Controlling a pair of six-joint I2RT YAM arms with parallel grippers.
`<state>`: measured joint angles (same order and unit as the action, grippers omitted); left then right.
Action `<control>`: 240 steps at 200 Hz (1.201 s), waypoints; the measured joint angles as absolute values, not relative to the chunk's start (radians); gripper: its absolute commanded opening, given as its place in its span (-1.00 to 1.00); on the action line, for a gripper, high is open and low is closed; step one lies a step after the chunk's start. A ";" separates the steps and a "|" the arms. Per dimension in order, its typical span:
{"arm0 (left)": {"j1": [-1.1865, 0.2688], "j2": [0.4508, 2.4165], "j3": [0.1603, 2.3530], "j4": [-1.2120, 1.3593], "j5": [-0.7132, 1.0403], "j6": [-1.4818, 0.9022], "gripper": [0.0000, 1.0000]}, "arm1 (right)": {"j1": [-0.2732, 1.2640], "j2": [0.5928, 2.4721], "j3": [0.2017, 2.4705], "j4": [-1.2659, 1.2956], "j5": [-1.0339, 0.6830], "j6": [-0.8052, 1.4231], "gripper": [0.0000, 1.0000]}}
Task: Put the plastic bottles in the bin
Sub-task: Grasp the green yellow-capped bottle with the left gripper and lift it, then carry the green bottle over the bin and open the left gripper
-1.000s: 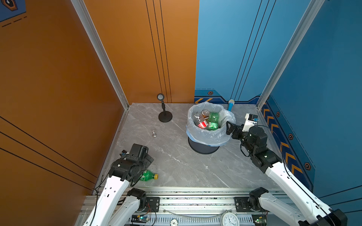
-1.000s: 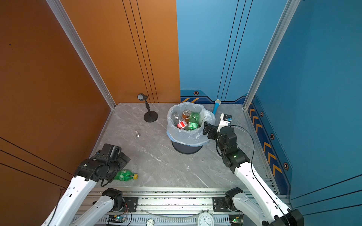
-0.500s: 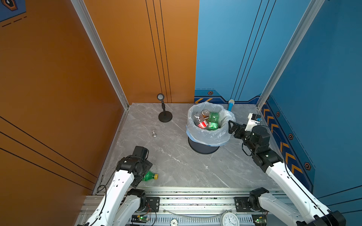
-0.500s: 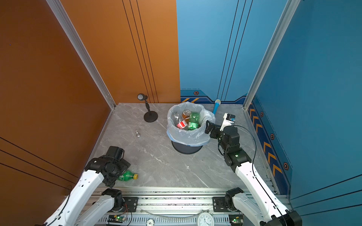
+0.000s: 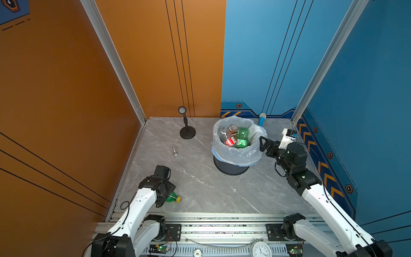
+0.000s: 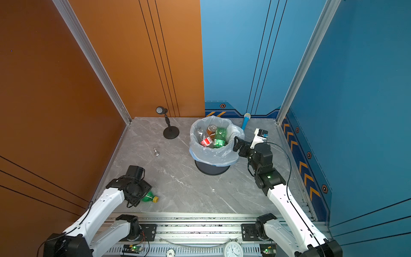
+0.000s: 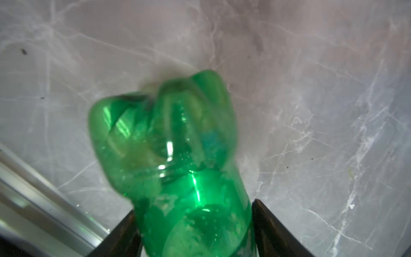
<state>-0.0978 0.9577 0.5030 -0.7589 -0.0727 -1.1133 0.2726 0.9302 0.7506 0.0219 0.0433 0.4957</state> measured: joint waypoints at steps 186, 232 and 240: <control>-0.680 1.219 1.391 -0.484 -0.245 -0.802 -0.01 | 0.266 0.815 0.720 -0.022 0.050 0.506 1.00; -0.742 1.427 1.636 -0.432 -0.236 -0.681 0.00 | 0.259 0.781 0.710 -0.043 0.056 0.506 1.00; -0.744 1.452 1.658 -0.425 -0.231 -0.669 0.00 | 0.259 0.780 0.707 -0.046 0.056 0.506 0.99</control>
<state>-0.7441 1.4521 1.6585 -0.4252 -0.2314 -0.6693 0.2592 0.7803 0.7074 -0.0456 0.0563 0.5060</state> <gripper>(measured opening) 0.510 0.995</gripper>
